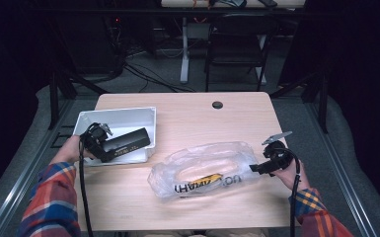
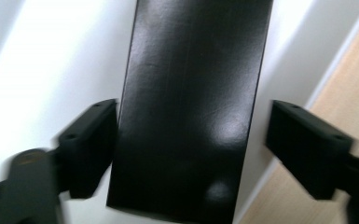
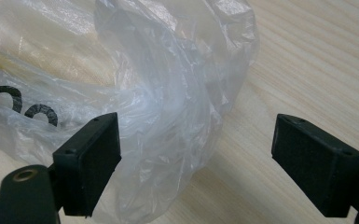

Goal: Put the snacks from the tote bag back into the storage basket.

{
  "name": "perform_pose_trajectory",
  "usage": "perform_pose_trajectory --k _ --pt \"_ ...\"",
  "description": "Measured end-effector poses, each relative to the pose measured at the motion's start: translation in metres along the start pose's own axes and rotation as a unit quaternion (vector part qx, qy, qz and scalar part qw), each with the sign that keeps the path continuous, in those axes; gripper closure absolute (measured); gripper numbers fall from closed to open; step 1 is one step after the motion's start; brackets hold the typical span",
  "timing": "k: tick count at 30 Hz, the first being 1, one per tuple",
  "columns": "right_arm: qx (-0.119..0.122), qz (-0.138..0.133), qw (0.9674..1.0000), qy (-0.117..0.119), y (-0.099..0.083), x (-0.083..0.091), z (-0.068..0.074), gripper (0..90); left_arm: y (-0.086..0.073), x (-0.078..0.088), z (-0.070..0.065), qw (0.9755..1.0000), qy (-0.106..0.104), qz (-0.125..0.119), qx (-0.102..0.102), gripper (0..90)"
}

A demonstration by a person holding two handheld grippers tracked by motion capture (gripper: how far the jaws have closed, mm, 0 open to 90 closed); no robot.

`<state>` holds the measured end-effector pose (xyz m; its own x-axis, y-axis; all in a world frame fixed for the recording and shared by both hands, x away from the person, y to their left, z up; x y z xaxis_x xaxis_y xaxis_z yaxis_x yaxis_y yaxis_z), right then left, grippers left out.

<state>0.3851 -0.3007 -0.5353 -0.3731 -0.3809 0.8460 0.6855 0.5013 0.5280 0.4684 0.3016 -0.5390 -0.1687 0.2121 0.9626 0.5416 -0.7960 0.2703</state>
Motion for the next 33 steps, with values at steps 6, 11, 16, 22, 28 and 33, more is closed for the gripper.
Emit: perform_pose_trajectory --k 6,11,16,22,28,33 --pt "-0.006 -0.008 0.9999 -0.002 0.0 0.003 -0.001 14.4 -0.006 0.012 0.0 0.9989 -0.007 -0.04 0.023 9.0" --pt "-0.006 -0.016 0.9999 -0.003 0.001 0.007 0.001 14.2 -0.004 0.025 -0.001 0.9958 -0.009 -0.076 0.05 2.4" --pt "-0.004 -0.019 0.9998 -0.009 0.001 0.008 0.002 13.9 0.005 0.032 -0.005 0.9918 -0.004 -0.1 0.079 0.0" --pt "-0.007 -0.026 0.9996 -0.011 0.001 0.013 0.002 13.5 0.02 0.037 -0.011 0.9839 0.025 -0.128 0.122 0.3" --pt "-0.004 -0.024 0.9996 -0.011 0.0 0.014 0.002 13.6 0.034 0.036 -0.018 0.9759 0.056 -0.143 0.155 9.1" --pt "-0.004 -0.024 0.9996 -0.013 0.0 0.013 0.003 13.7 0.043 0.037 -0.019 0.9649 0.076 -0.16 0.194 23.2"
Point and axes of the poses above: each handheld gripper's, and its own axes: x roughly backward along the jaws, y roughly out of its top, z roughly to its left, the point moved 1 cm from there along -x, roughly forward along the jaws, and after that the axes turned 1 degree about z, right-handed, at the moved point
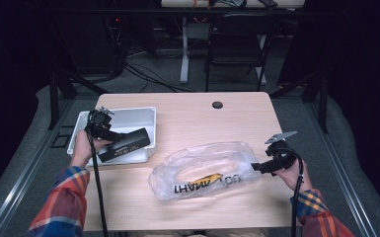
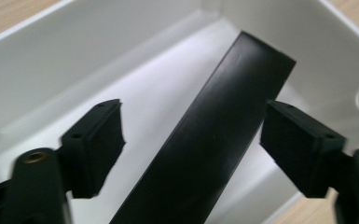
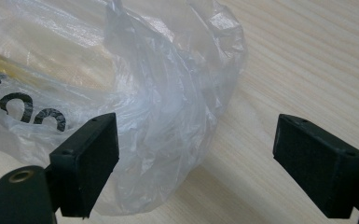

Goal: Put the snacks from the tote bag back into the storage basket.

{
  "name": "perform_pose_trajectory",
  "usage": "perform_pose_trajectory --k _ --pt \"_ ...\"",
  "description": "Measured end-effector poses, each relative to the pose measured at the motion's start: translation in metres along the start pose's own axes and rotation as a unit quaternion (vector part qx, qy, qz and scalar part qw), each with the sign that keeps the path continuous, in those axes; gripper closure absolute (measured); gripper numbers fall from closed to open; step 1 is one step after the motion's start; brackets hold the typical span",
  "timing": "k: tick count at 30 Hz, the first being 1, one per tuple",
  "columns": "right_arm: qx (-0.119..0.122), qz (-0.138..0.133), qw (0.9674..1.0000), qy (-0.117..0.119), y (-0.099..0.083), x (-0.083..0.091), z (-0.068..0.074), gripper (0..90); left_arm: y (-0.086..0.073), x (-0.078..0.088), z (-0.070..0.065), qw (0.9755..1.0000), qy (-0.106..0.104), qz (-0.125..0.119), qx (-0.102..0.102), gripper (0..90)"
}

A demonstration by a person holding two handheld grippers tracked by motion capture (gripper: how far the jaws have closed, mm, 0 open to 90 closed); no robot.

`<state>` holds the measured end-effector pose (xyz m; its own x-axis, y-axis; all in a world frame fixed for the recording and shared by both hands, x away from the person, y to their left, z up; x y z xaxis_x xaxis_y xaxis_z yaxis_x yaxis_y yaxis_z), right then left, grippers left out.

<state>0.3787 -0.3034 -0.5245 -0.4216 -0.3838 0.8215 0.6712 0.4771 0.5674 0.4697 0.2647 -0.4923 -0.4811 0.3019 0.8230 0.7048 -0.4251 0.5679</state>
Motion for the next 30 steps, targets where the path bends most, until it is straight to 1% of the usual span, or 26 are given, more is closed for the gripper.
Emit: perform_pose_trajectory --k 2,3,4,5,6,8,9,10,11,12,14,15,17,20,21,22,26,28,30 --pt "-0.001 0.0 1.0 -0.001 0.0 0.0 -0.001 14.1 0.002 -0.002 -0.002 1.0 0.006 -0.002 0.006 31.7" --pt "0.0 0.002 1.0 0.001 0.0 0.0 -0.002 14.1 0.003 -0.002 -0.003 0.9999 0.008 -0.004 0.006 35.4" --pt "-0.002 0.001 1.0 0.0 -0.001 0.0 -0.002 14.1 0.004 -0.004 -0.004 0.9999 0.011 -0.003 0.011 38.6" --pt "-0.003 0.001 1.0 -0.001 -0.001 -0.001 -0.002 14.2 0.005 -0.005 -0.005 0.9998 0.016 -0.002 0.011 41.2" --pt "-0.003 0.002 1.0 -0.002 -0.001 -0.001 -0.002 14.3 0.005 -0.006 -0.007 0.9998 0.015 -0.007 0.014 44.7" --pt "-0.002 0.005 1.0 0.001 -0.001 -0.001 -0.002 14.5 0.007 -0.009 -0.009 0.9993 0.028 -0.013 0.022 53.5" --pt "0.001 0.005 1.0 0.001 0.0 -0.001 -0.002 14.5 0.008 -0.01 -0.01 0.9991 0.026 -0.02 0.025 58.5" --pt "0.002 0.006 1.0 0.0 0.0 -0.002 -0.001 14.6 0.009 -0.012 -0.012 0.9985 0.041 -0.021 0.03 62.4" --pt "0.002 0.005 1.0 -0.001 0.0 -0.002 -0.001 14.6 0.01 -0.014 -0.013 0.9983 0.045 -0.019 0.03 65.4" --pt "0.001 0.006 1.0 -0.001 0.0 -0.003 -0.001 14.7 0.012 -0.017 -0.014 0.9984 0.043 -0.02 0.033 68.6" --pt "0.001 0.004 1.0 0.0 0.0 -0.003 0.0 14.7 0.013 -0.021 -0.015 0.998 0.052 -0.014 0.034 72.1" --pt "0.002 0.006 1.0 -0.002 0.0 -0.003 -0.001 14.7 0.014 -0.024 -0.016 0.9981 0.048 -0.013 0.036 74.2" --pt "0.001 0.005 1.0 -0.001 0.0 -0.002 -0.001 14.8 0.016 -0.028 -0.017 0.9975 0.056 -0.014 0.042 77.0" --pt "0.0 0.005 1.0 -0.003 0.0 -0.002 -0.001 14.8 0.017 -0.034 -0.019 0.9967 0.066 -0.017 0.043 80.3" --pt "0.0 0.005 1.0 -0.002 0.0 -0.002 -0.001 14.8 0.018 -0.037 -0.019 0.997 0.063 -0.013 0.042 81.9" --pt "0.0 0.005 1.0 -0.003 0.0 -0.002 -0.001 14.8 0.019 -0.039 -0.02 0.9968 0.068 -0.008 0.041 82.8" --pt "0.001 0.005 1.0 -0.003 0.0 -0.003 -0.002 14.8 0.022 -0.047 -0.021 0.9962 0.074 -0.004 0.046 89.1" --pt "0.001 0.005 1.0 -0.003 0.0 -0.002 -0.002 14.8 0.023 -0.051 -0.022 0.9961 0.074 0.0 0.049 90.0" --pt "0.001 0.003 1.0 -0.001 0.0 -0.002 -0.002 14.8 0.024 -0.055 -0.023 0.9963 0.073 0.009 0.044 90.0"
Point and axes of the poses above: each handheld gripper's, and its own axes: x roughly backward along the jaws, y roughly out of its top, z roughly to its left, the point moved 1 cm from there along -x, roughly forward along the jaws, and after that the axes turned 1 degree about z, right-handed, at the moved point
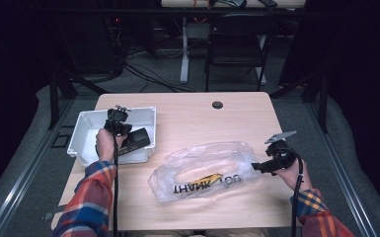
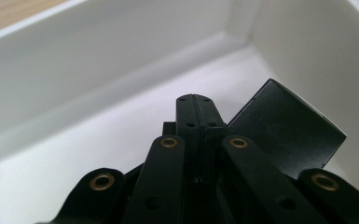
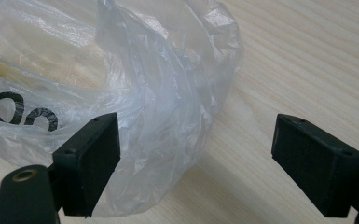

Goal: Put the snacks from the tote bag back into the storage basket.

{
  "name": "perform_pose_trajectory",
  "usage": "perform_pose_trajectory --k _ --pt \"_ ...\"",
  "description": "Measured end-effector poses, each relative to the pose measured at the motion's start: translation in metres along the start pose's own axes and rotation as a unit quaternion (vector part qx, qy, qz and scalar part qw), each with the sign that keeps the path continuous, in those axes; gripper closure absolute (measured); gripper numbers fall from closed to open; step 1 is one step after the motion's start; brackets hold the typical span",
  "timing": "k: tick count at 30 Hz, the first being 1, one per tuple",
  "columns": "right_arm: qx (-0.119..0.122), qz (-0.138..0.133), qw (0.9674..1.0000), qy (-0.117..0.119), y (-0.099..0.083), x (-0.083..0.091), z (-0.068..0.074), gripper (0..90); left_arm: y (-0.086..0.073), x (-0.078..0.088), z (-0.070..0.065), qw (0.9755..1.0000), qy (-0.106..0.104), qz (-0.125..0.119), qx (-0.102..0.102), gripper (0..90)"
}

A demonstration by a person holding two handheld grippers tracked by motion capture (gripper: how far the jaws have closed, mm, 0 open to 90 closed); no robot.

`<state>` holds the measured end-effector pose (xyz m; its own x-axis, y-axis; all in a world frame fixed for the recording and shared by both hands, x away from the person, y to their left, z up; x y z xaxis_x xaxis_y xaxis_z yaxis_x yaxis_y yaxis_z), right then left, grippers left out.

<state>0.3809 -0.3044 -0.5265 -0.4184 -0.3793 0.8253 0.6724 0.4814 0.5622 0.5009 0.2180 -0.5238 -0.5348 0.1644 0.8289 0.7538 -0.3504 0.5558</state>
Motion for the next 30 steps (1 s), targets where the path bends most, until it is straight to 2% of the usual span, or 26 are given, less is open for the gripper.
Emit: perform_pose_trajectory --k 8,18,26,30 --pt "0.0 -0.003 1.0 -0.004 0.0 0.002 -0.001 14.7 0.001 -0.007 -0.004 0.9998 -0.014 0.016 -0.003 90.0" --pt "0.001 -0.003 1.0 -0.003 0.0 0.002 0.0 14.7 0.0 -0.002 -0.01 0.9993 -0.029 0.02 -0.015 90.0" --pt "-0.001 -0.004 1.0 -0.005 0.0 0.003 0.0 14.8 -0.003 -0.001 -0.013 0.9989 -0.03 0.026 -0.027 90.0" --pt "-0.001 -0.004 1.0 -0.003 0.0 0.002 -0.001 14.7 -0.004 -0.001 -0.012 0.9988 -0.03 0.028 -0.025 90.0"
Point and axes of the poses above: each handheld gripper's, and its own axes: x roughly backward along the jaws, y roughly out of its top, z roughly to its left, the point moved 1 cm from there along -x, roughly forward along the jaws, and after that the axes turned 1 degree about z, right-handed, at the moved point
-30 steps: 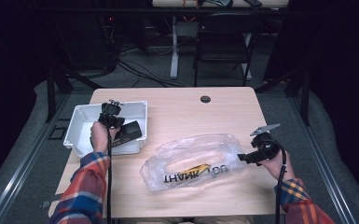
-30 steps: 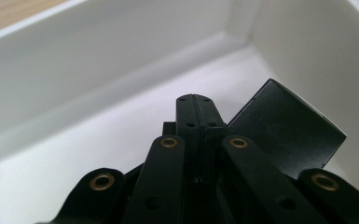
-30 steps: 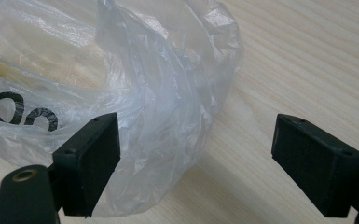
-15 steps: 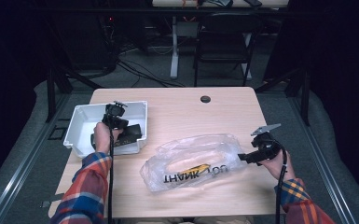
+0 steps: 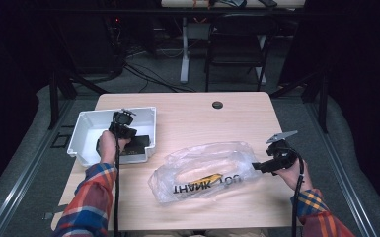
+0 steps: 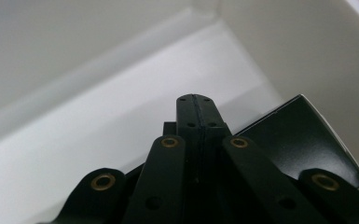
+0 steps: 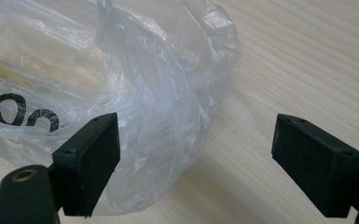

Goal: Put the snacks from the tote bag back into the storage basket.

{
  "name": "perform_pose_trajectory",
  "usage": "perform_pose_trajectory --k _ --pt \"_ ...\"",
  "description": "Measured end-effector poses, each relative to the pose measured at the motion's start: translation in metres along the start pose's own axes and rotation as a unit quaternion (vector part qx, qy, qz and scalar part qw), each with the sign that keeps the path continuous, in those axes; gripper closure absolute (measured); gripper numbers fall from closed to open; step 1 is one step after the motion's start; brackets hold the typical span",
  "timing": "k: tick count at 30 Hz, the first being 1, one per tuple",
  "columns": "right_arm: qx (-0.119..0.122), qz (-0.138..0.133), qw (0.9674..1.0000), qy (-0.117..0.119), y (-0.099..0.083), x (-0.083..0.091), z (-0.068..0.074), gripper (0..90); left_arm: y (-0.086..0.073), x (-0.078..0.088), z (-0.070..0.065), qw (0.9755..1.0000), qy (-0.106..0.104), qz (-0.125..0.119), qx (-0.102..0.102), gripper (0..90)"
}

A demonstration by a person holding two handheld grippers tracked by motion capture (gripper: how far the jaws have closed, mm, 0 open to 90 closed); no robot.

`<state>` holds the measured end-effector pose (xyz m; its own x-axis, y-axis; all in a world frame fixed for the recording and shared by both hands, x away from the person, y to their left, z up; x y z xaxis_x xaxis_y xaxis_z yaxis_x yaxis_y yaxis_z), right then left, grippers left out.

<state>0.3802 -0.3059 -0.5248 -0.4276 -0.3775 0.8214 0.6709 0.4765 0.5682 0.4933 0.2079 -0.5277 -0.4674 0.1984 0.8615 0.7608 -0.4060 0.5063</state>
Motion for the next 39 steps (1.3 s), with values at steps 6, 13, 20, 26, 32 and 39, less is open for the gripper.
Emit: perform_pose_trajectory --k 6,13,20,26,32,39 --pt "0.0 -0.002 1.0 -0.001 0.0 0.0 0.0 14.7 -0.002 0.001 0.001 1.0 -0.001 0.0 -0.001 90.0" --pt "-0.001 -0.006 1.0 0.004 0.0 0.002 0.0 14.7 -0.001 0.007 0.002 0.9999 0.002 -0.014 -0.004 85.0" --pt "0.0 -0.004 1.0 0.001 0.0 0.003 0.0 14.6 -0.001 0.027 0.002 0.999 0.032 -0.03 -0.002 36.3" --pt "0.0 -0.008 1.0 0.0 0.001 0.005 0.001 14.7 -0.007 0.056 -0.003 0.9979 0.039 -0.052 0.0 22.6" --pt "0.0 -0.01 0.9999 -0.001 0.001 0.006 0.001 14.7 -0.022 0.084 -0.014 0.9977 0.033 -0.058 -0.01 19.3" --pt "0.0 -0.01 0.9999 -0.002 0.001 0.006 0.001 14.7 -0.05 0.108 -0.032 0.9969 0.041 -0.063 -0.026 17.7"
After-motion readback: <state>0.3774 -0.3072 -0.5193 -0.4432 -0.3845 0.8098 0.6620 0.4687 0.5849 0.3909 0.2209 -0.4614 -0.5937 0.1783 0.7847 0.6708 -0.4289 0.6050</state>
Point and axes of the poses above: each handheld gripper's, and its own axes: x roughly backward along the jaws, y roughly out of its top, z roughly to its left, the point moved 1 cm from there along -x, roughly forward along the jaws, and after that the axes turned 1 degree about z, right-handed, at the moved point
